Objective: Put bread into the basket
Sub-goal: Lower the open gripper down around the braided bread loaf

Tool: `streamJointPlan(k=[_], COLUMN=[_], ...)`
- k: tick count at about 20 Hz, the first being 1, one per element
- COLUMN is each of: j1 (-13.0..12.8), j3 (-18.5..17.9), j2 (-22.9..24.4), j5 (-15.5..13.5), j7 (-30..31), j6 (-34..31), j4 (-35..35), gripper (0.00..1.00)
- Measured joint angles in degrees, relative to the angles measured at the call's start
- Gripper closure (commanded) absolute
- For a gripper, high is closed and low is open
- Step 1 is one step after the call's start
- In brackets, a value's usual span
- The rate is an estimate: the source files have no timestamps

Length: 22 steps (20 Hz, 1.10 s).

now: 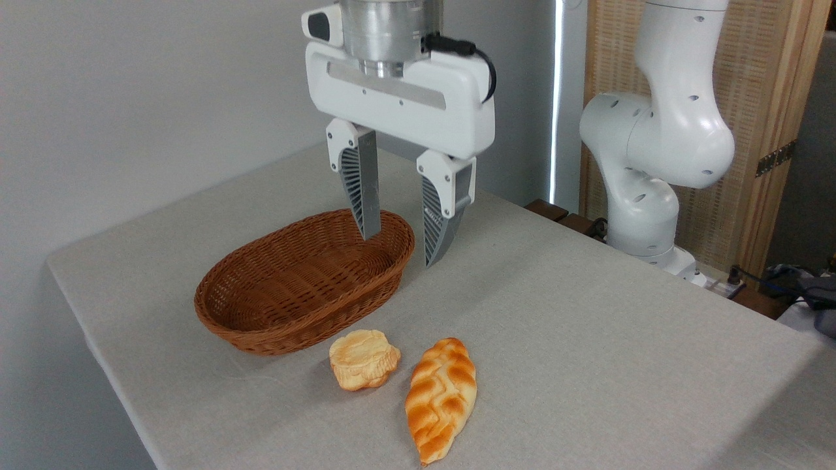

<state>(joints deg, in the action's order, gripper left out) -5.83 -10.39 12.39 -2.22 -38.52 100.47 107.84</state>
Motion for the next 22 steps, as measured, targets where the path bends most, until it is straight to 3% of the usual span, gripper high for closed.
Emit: streamJointPlan(k=[4,9,14,22], j1=[0.0,0.1,2.6,2.4], j3=[0.0,-0.3,-2.0,-1.0], j2=[0.0,-0.8,-1.0,-1.1], j5=[0.0,0.0,0.0,0.0], j7=[0.0,-0.7,-6.9,-8.6], j6=[4.7,5.9,6.3,18.9], j4=[3.8,7.2,9.8,20.2], gripper=[0.0,0.0,0.0,0.0])
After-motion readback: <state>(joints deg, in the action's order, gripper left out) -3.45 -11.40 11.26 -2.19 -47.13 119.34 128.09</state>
